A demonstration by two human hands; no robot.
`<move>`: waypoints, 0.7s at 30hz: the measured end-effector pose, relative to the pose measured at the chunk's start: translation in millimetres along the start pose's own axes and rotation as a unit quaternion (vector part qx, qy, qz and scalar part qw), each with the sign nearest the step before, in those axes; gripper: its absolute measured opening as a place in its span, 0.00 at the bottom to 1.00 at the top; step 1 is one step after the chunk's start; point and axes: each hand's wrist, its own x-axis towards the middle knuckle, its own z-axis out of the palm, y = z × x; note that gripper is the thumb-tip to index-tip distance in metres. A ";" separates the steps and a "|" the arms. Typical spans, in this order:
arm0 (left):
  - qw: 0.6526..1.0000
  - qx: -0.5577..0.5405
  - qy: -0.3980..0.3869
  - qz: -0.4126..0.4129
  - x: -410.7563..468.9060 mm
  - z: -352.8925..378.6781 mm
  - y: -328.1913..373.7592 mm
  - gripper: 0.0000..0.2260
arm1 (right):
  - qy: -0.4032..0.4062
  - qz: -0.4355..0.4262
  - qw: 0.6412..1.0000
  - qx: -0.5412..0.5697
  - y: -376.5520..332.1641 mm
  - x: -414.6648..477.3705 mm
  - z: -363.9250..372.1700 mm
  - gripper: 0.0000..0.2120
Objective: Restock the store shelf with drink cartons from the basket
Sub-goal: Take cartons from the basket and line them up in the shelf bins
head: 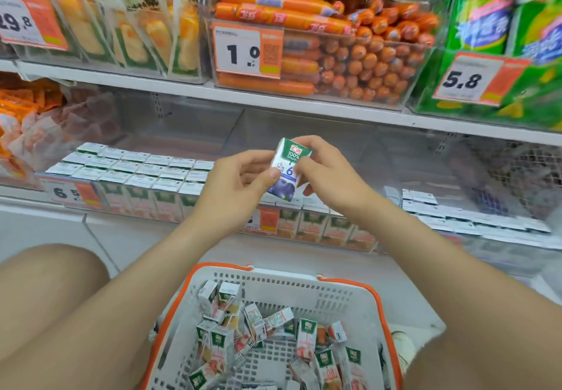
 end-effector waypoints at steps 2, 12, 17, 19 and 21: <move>1.000 -0.001 -0.013 0.009 3.2 18.8 5.1 0.13 | 0.016 0.013 1.000 0.004 5.3 -7.4 -15.1 0.16; 0.982 0.110 -0.104 0.116 33.9 128.8 43.9 0.13 | 0.171 0.056 0.983 -0.031 38.4 -52.3 -129.4 0.08; 0.936 0.253 -0.158 0.187 33.7 181.6 32.8 0.22 | 0.200 0.076 0.938 -0.274 62.8 -71.9 -181.8 0.18; 0.912 0.306 -0.185 0.201 28.7 196.3 24.8 0.22 | 0.190 0.087 0.919 -0.333 80.0 -70.2 -199.4 0.21; 0.892 0.340 -0.191 0.229 24.6 207.2 17.7 0.21 | 0.179 0.094 0.902 -0.381 101.9 -63.2 -217.1 0.23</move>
